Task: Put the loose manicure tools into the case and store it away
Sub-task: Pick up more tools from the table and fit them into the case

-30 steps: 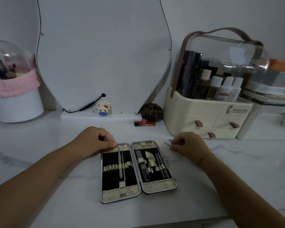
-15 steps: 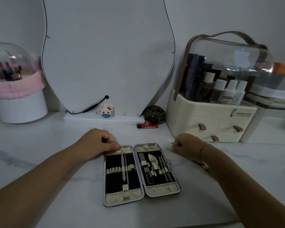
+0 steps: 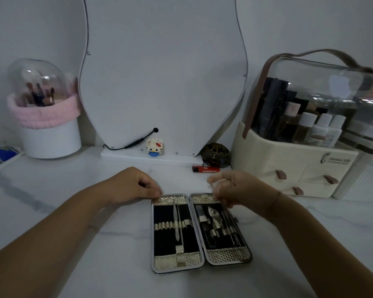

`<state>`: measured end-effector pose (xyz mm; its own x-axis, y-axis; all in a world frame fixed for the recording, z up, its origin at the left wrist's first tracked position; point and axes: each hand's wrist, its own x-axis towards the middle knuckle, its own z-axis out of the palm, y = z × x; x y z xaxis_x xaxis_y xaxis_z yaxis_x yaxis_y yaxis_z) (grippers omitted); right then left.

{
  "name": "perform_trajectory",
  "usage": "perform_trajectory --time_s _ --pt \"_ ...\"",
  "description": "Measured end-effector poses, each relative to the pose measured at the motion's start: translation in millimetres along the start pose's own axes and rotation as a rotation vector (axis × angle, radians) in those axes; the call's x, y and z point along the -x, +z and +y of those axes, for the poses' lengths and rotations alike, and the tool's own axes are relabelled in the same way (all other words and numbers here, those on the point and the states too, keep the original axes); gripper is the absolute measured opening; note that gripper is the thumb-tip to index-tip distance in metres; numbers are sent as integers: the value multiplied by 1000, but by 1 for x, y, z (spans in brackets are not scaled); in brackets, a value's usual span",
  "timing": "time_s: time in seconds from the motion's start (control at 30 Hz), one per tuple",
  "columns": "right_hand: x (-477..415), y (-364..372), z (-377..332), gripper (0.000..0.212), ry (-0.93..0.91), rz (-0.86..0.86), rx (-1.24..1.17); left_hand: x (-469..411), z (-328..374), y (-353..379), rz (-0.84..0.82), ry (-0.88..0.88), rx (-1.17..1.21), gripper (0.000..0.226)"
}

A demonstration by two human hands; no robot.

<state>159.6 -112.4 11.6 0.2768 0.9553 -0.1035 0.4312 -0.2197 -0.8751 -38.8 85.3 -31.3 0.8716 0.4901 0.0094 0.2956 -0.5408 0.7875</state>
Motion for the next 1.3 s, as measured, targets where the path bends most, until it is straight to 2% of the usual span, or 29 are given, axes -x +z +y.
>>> perform_trajectory --time_s 0.07,0.27,0.4,0.57,0.73,1.17,1.3 --pt "-8 17 -9 30 -25 -41 -55 1 -1 -1 -10 -1 4 5" --pt "-42 62 -27 24 -16 21 -201 2 0 -5 -25 0 36 12" --pt "-57 79 -27 17 9 31 -204 2 0 -6 -45 9 43 14" --pt "-61 84 -25 17 -12 52 -180 0 -1 -6 -55 9 41 13" --pt "-58 88 -26 19 -25 28 -56 -3 -4 -5 -2 4 -8 10" --pt "-58 95 -23 15 -47 107 28 -5 -8 -6 9 4 -10 10" --pt "-58 91 -19 6 -80 85 24 -5 -9 -5 8 8 -3 10"
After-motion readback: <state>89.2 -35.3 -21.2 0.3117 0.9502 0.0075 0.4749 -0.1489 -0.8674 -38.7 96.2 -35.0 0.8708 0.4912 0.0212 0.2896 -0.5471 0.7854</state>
